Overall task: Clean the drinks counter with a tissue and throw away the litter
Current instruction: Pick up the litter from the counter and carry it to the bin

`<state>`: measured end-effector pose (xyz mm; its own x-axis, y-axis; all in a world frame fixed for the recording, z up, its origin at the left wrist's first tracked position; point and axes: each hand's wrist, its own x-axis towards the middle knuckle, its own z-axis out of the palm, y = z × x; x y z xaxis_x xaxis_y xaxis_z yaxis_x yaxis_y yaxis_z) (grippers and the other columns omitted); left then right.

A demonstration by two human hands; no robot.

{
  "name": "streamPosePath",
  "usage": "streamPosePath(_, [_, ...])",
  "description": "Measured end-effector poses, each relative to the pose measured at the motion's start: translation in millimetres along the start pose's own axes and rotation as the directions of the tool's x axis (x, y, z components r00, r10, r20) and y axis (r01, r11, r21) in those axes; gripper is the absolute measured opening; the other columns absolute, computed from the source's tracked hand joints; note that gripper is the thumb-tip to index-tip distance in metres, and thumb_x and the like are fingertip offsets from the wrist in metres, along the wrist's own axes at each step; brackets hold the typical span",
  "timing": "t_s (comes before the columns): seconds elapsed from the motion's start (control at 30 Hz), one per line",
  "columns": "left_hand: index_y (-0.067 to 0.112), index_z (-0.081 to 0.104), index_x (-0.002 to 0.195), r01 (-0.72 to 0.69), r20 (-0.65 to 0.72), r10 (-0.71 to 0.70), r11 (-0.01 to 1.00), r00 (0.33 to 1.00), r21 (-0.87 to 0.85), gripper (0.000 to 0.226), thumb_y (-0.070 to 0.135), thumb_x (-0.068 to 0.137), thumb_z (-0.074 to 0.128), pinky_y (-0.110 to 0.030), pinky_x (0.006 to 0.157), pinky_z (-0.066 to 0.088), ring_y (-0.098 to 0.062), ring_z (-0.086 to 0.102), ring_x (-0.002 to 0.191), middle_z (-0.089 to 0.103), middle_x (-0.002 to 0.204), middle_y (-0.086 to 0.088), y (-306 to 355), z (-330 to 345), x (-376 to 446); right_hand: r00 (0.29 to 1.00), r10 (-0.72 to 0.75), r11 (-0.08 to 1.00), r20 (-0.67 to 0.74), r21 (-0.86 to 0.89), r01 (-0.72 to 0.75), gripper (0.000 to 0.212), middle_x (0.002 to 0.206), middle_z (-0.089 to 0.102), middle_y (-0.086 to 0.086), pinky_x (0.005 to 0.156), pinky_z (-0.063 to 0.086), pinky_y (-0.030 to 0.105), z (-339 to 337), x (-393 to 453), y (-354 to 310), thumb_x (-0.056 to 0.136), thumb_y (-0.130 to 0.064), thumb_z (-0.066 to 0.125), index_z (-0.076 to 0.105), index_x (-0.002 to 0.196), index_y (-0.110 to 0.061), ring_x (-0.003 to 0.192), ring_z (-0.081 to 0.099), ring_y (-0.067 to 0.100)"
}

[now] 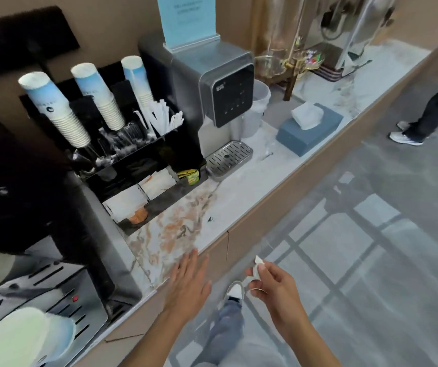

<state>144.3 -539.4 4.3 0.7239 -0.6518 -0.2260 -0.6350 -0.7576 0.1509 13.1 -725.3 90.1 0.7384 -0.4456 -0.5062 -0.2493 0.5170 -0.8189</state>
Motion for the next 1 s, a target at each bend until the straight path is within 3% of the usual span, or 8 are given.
streamPosePath(0.2, [0.028,0.009,0.157,-0.098,0.037,0.099,0.995,0.994,-0.008,0.069,0.047,0.093,0.029,-0.044,0.12,-0.011,-0.028,-0.016,0.15,-0.011,0.165,-0.007,38,4,78,0.998,-0.02,1.0,-0.067,0.019,0.022,0.02,0.102,0.075,0.017,0.07,0.051,0.034,-21,58,-47,0.098,-0.024,0.059,0.075,0.095,-0.011,0.069,0.061,0.021])
streamPosePath(0.33, [0.024,0.02,0.156,-0.147,0.053,0.146,0.989,0.988,0.011,0.068,0.046,0.093,0.032,-0.043,0.12,-0.007,-0.032,-0.001,0.151,0.001,0.165,-0.011,65,-6,127,0.994,-0.006,1.0,-0.106,-0.002,0.006,0.02,0.102,0.076,0.016,0.071,0.051,0.034,-35,100,-88,0.098,-0.024,0.059,0.076,0.092,-0.015,0.071,0.061,0.021])
streamPosePath(0.47, [0.021,0.036,0.151,-0.192,0.06,0.193,0.981,0.979,-0.014,0.067,0.042,0.088,0.045,-0.042,0.116,-0.004,-0.035,0.024,0.147,0.025,0.161,-0.014,85,-21,175,0.992,-0.024,1.0,-0.127,0.004,0.024,0.019,0.102,0.076,0.016,0.071,0.051,0.034,-48,142,-129,0.097,-0.025,0.059,0.074,0.097,-0.013,0.071,0.063,0.021])
streamPosePath(0.63, [0.027,0.02,0.156,-0.176,0.057,0.178,0.983,0.982,-0.046,0.07,0.04,0.092,0.045,-0.042,0.117,-0.006,-0.031,0.005,0.151,0.01,0.165,-0.011,103,-29,230,0.989,-0.045,0.999,-0.143,0.003,0.046,0.02,0.102,0.076,0.017,0.072,0.051,0.035,-61,180,-167,0.098,-0.025,0.058,0.072,0.099,-0.01,0.073,0.063,0.022])
streamPosePath(0.7, [0.027,0.021,0.156,-0.177,0.052,0.18,0.983,0.982,-0.044,0.069,0.04,0.093,0.046,-0.045,0.118,0.0,-0.031,0.005,0.152,0.01,0.165,-0.011,112,-33,251,0.988,-0.062,0.998,-0.142,-0.014,0.061,0.019,0.102,0.076,0.017,0.073,0.05,0.036,-66,196,-181,0.098,-0.026,0.058,0.073,0.098,-0.013,0.074,0.063,0.023])
streamPosePath(0.8, [0.021,0.041,0.149,-0.187,0.042,0.189,0.982,0.981,-0.042,0.066,0.04,0.089,0.058,-0.051,0.117,0.025,-0.035,0.03,0.146,0.032,0.159,-0.016,124,-39,283,0.985,-0.079,0.996,-0.152,-0.046,0.073,0.018,0.101,0.077,0.013,0.072,0.051,0.035,-76,221,-199,0.098,-0.025,0.058,0.073,0.1,-0.016,0.073,0.064,0.021])
streamPosePath(0.87, [0.02,0.046,0.146,-0.173,0.021,0.174,0.984,0.984,-0.05,0.064,0.04,0.087,0.061,-0.051,0.112,0.032,-0.035,0.036,0.143,0.037,0.157,-0.016,132,-43,302,0.986,-0.085,0.995,-0.143,-0.064,0.076,0.019,0.102,0.078,0.012,0.071,0.052,0.033,-82,239,-212,0.099,-0.026,0.057,0.073,0.101,-0.016,0.073,0.065,0.021])
streamPosePath(1.0, [0.026,0.037,0.151,-0.132,0.032,0.134,0.99,0.99,-0.05,0.063,0.042,0.091,0.051,-0.049,0.116,0.019,-0.034,0.024,0.148,0.028,0.161,-0.013,149,-49,338,0.99,-0.092,0.993,-0.103,-0.088,0.083,0.02,0.104,0.077,0.011,0.071,0.055,0.032,-95,281,-239,0.099,-0.028,0.057,0.073,0.103,-0.016,0.075,0.067,0.021])
